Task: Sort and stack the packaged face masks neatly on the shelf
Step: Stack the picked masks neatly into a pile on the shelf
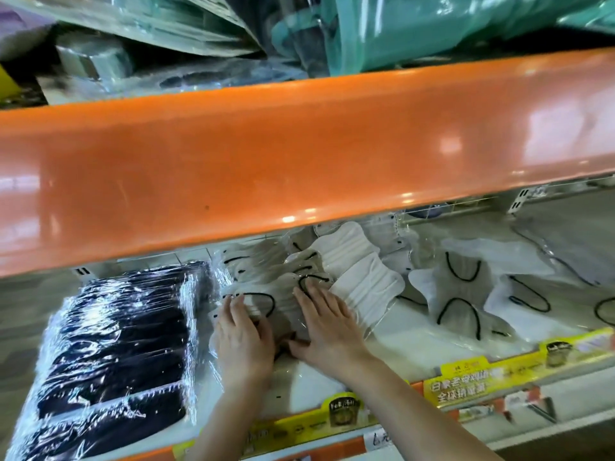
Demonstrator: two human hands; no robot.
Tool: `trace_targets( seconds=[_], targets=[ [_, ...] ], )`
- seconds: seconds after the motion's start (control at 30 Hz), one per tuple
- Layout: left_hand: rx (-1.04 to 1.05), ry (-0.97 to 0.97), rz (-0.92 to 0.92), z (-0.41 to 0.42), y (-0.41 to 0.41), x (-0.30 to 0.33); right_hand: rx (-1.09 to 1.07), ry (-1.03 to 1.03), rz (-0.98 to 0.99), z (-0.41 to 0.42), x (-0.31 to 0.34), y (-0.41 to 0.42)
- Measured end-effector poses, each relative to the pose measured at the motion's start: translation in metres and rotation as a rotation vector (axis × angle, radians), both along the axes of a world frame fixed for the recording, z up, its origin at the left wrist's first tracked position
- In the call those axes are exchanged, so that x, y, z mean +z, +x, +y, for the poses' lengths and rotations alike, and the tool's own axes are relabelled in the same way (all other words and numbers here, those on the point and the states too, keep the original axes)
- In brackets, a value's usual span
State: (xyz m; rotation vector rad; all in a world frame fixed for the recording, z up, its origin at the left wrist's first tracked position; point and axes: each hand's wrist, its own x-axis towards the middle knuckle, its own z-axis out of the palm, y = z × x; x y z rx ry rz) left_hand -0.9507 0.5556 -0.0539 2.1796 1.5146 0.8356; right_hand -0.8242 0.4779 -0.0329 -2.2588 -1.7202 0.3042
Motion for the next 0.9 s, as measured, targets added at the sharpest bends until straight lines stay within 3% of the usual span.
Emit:
trace_targets(
  seconds=[0.17, 0.23, 0.33, 0.43, 0.63, 0.73, 0.9],
  targets=[
    [-0.087, 0.064, -0.381, -0.002, -0.005, 0.009, -0.039, 0.034, -0.001, 0.005, -0.006, 0.0],
    [-0.252, 0.089, -0.447, -0.012, -0.006, 0.014, -0.064, 0.081, -0.01, 0.005, -0.009, -0.002],
    [-0.552, 0.229, -0.412, -0.029, -0.005, 0.02, -0.114, 0.256, -0.044, 0.005, -0.012, -0.003],
    [-0.653, 0.365, -0.321, -0.036, -0.004, 0.024, -0.136, 0.34, -0.096, 0.003, -0.016, 0.0],
    [-0.199, 0.257, -0.294, -0.016, -0.01, 0.015, -0.296, 0.342, -0.121, 0.003, -0.018, 0.006],
    [0.001, 0.209, -0.083, -0.006, -0.013, 0.007, -0.368, 0.479, 0.053, 0.001, -0.011, 0.005],
    [-0.034, -0.029, 0.338, -0.004, -0.01, -0.001, -0.456, 0.592, 0.345, -0.004, -0.006, 0.009]
  ],
)
